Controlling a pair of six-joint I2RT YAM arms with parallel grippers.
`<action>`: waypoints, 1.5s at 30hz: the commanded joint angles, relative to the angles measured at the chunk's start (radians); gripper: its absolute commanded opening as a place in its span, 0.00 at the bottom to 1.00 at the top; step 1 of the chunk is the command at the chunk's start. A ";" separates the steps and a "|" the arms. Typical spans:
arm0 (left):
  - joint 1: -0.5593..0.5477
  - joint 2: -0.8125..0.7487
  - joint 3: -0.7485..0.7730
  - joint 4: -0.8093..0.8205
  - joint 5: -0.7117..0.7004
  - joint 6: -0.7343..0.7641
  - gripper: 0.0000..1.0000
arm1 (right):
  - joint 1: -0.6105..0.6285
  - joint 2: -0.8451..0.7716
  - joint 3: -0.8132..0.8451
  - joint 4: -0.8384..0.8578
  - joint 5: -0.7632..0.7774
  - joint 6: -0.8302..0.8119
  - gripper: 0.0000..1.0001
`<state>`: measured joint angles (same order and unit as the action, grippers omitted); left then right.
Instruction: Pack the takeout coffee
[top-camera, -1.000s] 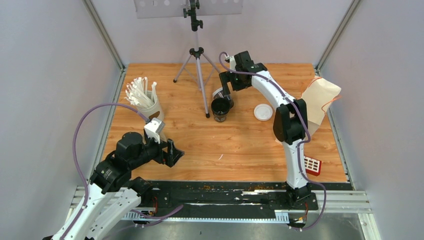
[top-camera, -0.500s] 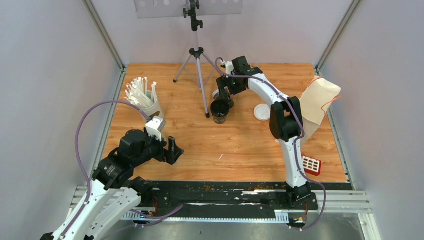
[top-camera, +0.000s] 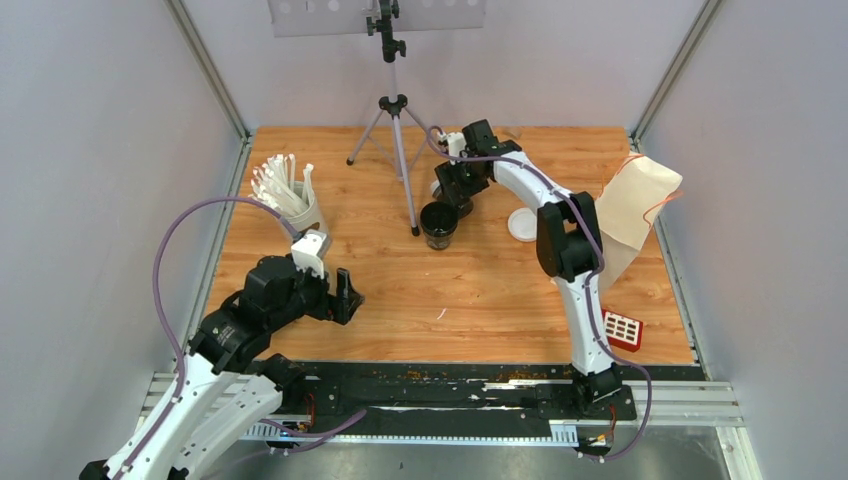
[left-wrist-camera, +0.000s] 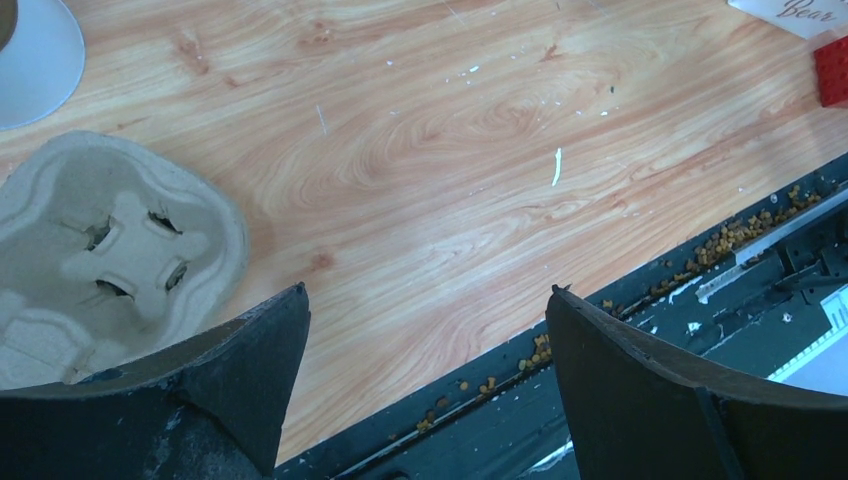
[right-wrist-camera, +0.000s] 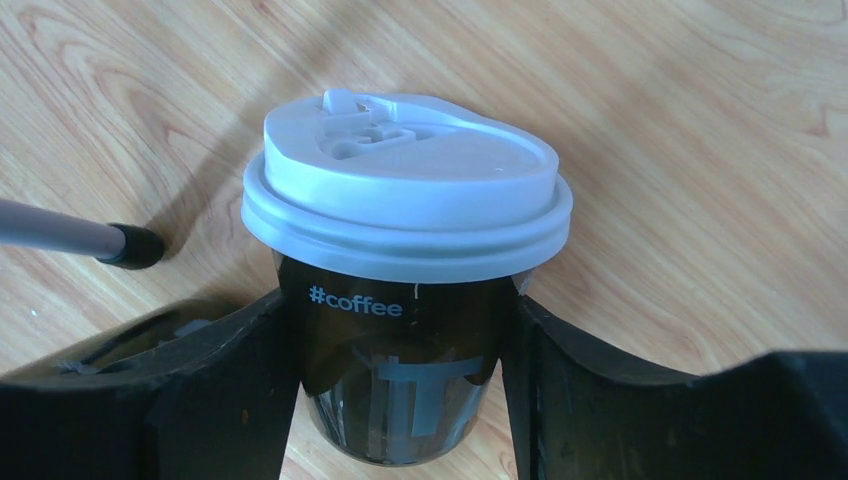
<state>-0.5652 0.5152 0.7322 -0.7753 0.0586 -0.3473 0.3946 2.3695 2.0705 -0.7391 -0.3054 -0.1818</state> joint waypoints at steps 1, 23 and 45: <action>-0.002 0.044 0.081 -0.031 0.005 -0.011 0.93 | -0.016 -0.152 -0.057 0.033 0.027 -0.049 0.63; -0.001 0.344 0.489 0.370 0.250 -0.597 0.83 | 0.261 -1.176 -0.921 0.612 -0.135 -0.131 0.64; 0.048 0.407 0.400 0.409 0.280 -0.623 0.69 | 0.364 -1.210 -0.985 0.679 -0.141 -0.264 0.63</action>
<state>-0.5327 0.9348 1.1355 -0.3733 0.3580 -0.9649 0.7525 1.1774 1.0985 -0.1291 -0.4221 -0.4000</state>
